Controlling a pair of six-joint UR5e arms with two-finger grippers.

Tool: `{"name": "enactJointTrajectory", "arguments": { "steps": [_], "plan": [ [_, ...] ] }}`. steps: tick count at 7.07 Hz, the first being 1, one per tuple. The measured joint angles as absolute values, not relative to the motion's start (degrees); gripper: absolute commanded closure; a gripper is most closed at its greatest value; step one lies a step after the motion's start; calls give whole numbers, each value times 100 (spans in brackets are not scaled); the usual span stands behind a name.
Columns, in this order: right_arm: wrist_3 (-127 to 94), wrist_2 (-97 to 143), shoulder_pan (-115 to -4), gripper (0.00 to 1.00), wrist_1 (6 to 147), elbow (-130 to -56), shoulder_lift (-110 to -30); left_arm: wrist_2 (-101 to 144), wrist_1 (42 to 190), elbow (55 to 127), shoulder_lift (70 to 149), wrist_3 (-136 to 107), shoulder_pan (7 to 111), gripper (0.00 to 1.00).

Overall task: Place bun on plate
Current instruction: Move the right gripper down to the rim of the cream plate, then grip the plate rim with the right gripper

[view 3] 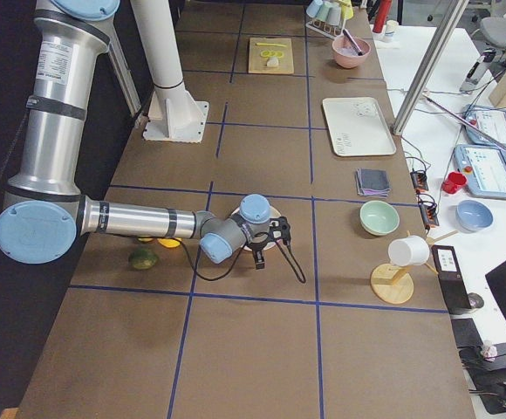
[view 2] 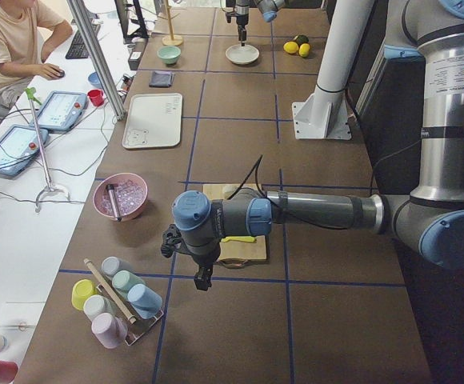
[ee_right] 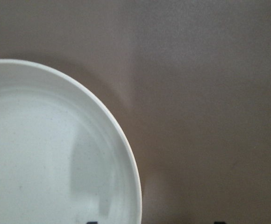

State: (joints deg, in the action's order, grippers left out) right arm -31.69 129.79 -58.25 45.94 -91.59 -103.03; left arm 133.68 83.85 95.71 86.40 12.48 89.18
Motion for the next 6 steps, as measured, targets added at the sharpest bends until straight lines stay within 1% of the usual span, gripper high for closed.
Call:
{"name": "enactJointTrajectory", "arguments": {
  "steps": [2, 3, 5, 6],
  "plan": [
    [-3190, 13058, -5752, 96, 4521, -9176, -10340, 13368, 8385, 9571, 8640, 1248, 8918, 0],
    [-3224, 13068, -5738, 99, 4506, -9188, -10323, 13368, 8385, 9571, 8640, 1248, 8920, 0],
    [-3297, 13094, -5732, 100, 4452, -9281, -10306, 13368, 8385, 9571, 8634, 1248, 8918, 0],
    [-3444, 13203, -5731, 100, 4451, -9474, -10264, 13368, 8385, 9574, 8628, 1248, 8919, 0]
  ]
}}
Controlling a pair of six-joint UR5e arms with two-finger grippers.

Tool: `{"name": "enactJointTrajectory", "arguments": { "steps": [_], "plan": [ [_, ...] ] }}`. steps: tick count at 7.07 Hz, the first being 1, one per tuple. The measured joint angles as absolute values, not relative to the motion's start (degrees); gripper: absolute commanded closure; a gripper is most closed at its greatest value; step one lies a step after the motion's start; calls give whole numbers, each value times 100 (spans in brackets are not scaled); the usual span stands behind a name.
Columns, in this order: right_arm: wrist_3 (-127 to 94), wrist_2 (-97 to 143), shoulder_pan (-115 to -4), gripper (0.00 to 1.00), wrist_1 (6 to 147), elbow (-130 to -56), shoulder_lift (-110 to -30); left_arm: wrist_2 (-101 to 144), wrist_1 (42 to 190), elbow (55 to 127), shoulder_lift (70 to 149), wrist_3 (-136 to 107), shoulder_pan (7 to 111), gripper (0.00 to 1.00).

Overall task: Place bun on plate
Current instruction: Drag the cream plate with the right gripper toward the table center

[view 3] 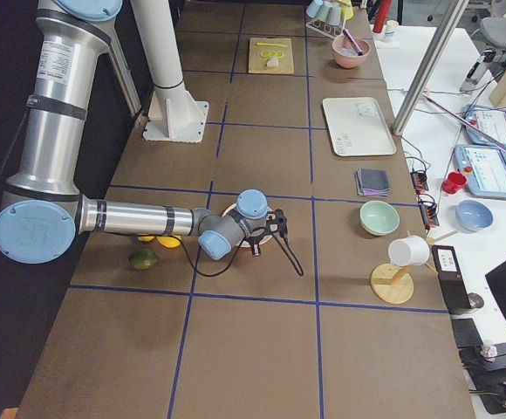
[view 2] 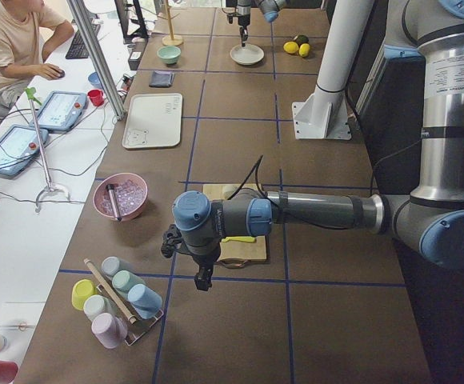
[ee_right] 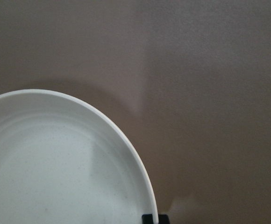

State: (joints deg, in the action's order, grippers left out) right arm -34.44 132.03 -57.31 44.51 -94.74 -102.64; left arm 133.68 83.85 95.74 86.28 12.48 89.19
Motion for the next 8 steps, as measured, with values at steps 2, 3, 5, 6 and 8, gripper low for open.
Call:
{"name": "enactJointTrajectory", "arguments": {
  "steps": [2, 3, 5, 6, 8],
  "plan": [
    [-4404, 13509, -5655, 100, 4474, -9812, -9765, 13368, 8385, 9573, 8620, 1248, 8920, 0],
    [-5037, 13539, -5469, 100, 4485, -9875, -9346, 13368, 8385, 9572, 8613, 1248, 8921, 0],
    [-6374, 13211, -4772, 100, 4755, -9895, -8239, 13368, 8385, 9577, 8600, 1248, 8919, 0],
    [-6791, 12828, -4368, 100, 5241, -9885, -7625, 13368, 8385, 9577, 8598, 1248, 8918, 0],
    [-7260, 11821, -3514, 99, 6430, -9713, -6482, 13368, 8385, 9573, 8596, 1248, 8918, 0]
  ]
}}
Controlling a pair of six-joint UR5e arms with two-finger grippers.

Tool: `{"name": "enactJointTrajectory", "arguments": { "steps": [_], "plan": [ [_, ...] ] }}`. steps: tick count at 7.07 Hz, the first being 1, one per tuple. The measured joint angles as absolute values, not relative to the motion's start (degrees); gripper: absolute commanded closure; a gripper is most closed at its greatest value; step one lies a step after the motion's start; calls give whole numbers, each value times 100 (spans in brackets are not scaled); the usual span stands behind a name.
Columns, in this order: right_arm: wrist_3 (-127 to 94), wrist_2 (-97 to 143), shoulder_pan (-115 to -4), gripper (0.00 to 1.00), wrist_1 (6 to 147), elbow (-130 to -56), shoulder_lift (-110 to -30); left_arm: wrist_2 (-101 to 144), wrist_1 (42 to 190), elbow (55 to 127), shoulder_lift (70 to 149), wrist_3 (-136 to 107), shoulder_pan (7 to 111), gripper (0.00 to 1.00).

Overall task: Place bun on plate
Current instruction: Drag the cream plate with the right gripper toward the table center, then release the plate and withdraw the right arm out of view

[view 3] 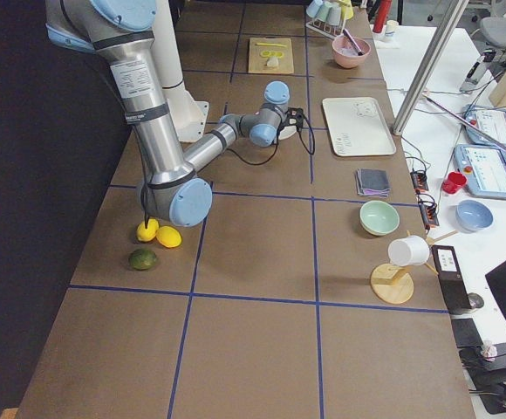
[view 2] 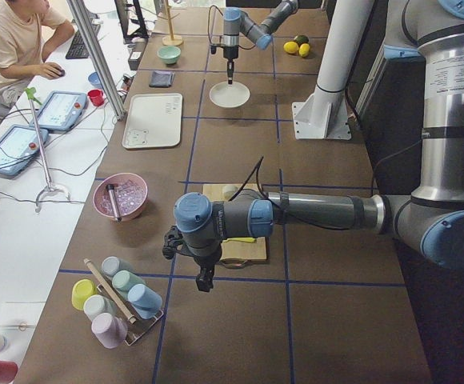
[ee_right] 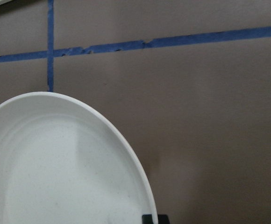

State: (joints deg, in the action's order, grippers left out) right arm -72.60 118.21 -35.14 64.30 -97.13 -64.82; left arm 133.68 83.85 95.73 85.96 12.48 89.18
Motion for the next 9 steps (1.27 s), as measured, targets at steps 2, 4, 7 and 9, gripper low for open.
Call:
{"name": "enactJointTrajectory", "arguments": {
  "steps": [2, 4, 7, 9],
  "plan": [
    [-7641, 11181, -2976, 35, 6741, -9322, -5915, 13368, 8383, 9572, 8590, 1248, 8918, 0],
    [-7724, 10973, -2812, 1, 6798, -9262, -5811, 13368, 8377, 9571, 8582, 1248, 8920, 0],
    [-7342, 11358, -3447, 0, 7979, -9943, -5874, 13366, 8384, 9573, 8597, 1248, 8913, 0],
    [-5752, 11836, -4445, 0, 9146, -10383, -6072, 13350, 8392, 9591, 8655, 1246, 8909, 0]
  ]
}}
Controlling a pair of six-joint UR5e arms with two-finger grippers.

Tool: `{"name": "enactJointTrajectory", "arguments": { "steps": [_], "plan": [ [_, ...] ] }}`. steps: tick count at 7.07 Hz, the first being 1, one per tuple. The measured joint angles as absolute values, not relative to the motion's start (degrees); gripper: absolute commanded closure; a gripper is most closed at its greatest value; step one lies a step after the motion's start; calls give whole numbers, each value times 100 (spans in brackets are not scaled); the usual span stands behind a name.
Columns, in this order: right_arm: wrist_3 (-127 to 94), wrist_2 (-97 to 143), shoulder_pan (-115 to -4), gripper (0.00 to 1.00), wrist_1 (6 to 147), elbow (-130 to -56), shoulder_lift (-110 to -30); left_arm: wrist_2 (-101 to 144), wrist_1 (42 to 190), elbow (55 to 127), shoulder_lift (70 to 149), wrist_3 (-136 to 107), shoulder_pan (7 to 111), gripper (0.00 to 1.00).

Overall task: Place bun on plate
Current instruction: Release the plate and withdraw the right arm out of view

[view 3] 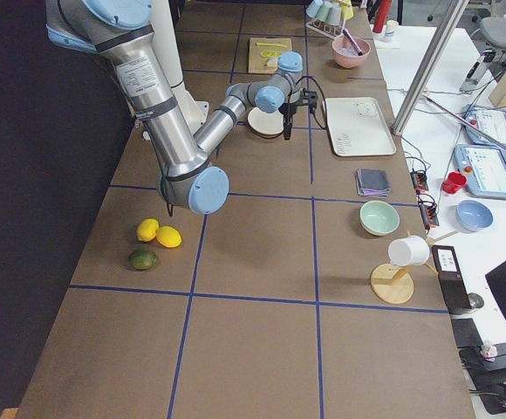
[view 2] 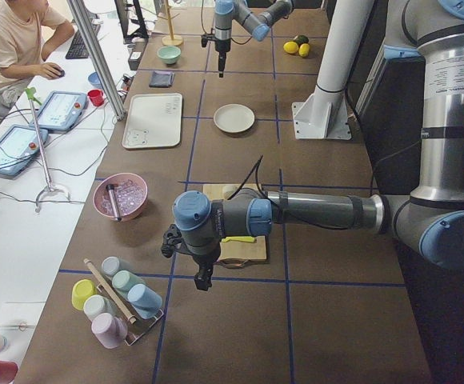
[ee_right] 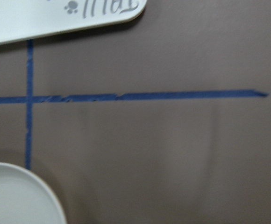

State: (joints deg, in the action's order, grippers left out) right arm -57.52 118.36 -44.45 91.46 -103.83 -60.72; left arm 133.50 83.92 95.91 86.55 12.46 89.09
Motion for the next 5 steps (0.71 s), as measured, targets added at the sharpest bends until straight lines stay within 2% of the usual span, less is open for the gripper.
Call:
{"name": "enactJointTrajectory", "arguments": {
  "steps": [2, 5],
  "plan": [
    [-3482, 12181, -5587, 0, 9714, -10490, -6633, 13329, 8392, 9591, 8725, 1204, 8896, 0],
    [-423, 12848, -7252, 0, 9771, -10497, -8047, 13348, 8797, 9565, 8830, 1194, 8875, 0]
  ]
}}
